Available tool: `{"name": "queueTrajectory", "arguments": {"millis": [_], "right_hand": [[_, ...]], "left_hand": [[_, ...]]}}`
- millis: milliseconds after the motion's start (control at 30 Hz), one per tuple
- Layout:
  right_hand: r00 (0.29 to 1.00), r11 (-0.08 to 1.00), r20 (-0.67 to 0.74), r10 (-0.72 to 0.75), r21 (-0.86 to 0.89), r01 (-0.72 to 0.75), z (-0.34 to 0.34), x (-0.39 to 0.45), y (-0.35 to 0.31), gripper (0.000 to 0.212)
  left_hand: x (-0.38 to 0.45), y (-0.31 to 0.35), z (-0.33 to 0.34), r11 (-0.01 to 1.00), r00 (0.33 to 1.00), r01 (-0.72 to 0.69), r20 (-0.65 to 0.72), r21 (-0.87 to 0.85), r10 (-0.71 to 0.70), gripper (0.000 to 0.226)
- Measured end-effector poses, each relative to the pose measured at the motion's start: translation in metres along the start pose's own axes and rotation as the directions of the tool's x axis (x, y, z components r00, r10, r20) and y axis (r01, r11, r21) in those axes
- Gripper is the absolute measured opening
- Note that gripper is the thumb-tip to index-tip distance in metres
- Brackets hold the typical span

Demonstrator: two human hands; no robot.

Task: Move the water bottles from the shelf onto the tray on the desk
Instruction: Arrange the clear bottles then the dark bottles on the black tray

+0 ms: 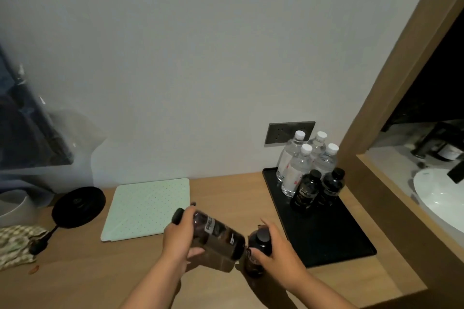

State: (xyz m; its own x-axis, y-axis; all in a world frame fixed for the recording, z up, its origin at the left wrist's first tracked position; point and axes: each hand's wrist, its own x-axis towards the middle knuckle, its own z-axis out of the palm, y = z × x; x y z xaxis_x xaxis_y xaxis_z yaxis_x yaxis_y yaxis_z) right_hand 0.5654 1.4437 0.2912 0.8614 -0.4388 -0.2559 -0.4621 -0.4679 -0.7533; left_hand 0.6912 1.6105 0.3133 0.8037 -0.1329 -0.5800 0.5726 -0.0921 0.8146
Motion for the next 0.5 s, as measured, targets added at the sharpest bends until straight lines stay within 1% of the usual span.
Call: {"name": "queueTrajectory", "arguments": {"millis": [33, 100, 167, 233, 300, 367, 433, 500], "right_hand": [[0.999, 0.998, -0.002, 0.044, 0.051, -0.044, 0.002, 0.0, 0.001, 0.079], [0.994, 0.988, 0.042, 0.1, 0.114, -0.104, 0.007, 0.0, 0.003, 0.078], [0.99, 0.986, 0.095, 0.1, 0.125, -0.111, 0.011, -0.002, 0.007, 0.071], [0.989, 0.986, 0.113, 0.097, 0.127, -0.111, 0.015, -0.004, 0.007, 0.062], [0.991, 0.984, 0.079, 0.104, 0.136, -0.114, 0.018, -0.005, 0.006, 0.056], [0.993, 0.971, 0.028, 0.118, 0.205, -0.121, 0.019, -0.006, 0.005, 0.054], [0.988, 0.933, -0.054, 0.147, 0.338, -0.12, 0.017, -0.01, 0.004, 0.051], [0.971, 0.872, -0.128, 0.204, 0.474, -0.121, 0.011, -0.014, 0.0, 0.05]], "left_hand": [[0.0, 0.007, -0.005, 0.999, 1.0, 0.014, 0.022, -0.047, -0.013, 0.039], [-0.002, 0.02, -0.011, 0.989, 0.998, 0.051, 0.046, -0.139, -0.045, 0.038], [-0.008, 0.031, -0.016, 0.951, 0.987, 0.152, 0.093, -0.268, -0.132, 0.04], [-0.016, 0.039, -0.016, 0.87, 0.956, 0.286, 0.181, -0.4, -0.231, 0.044], [-0.024, 0.043, -0.015, 0.762, 0.919, 0.392, 0.262, -0.515, -0.295, 0.047], [-0.03, 0.042, -0.015, 0.682, 0.903, 0.429, 0.294, -0.591, -0.314, 0.047], [-0.035, 0.036, -0.019, 0.648, 0.904, 0.428, 0.293, -0.63, -0.311, 0.049], [-0.036, 0.026, -0.024, 0.633, 0.904, 0.428, 0.296, -0.645, -0.31, 0.049]]}}
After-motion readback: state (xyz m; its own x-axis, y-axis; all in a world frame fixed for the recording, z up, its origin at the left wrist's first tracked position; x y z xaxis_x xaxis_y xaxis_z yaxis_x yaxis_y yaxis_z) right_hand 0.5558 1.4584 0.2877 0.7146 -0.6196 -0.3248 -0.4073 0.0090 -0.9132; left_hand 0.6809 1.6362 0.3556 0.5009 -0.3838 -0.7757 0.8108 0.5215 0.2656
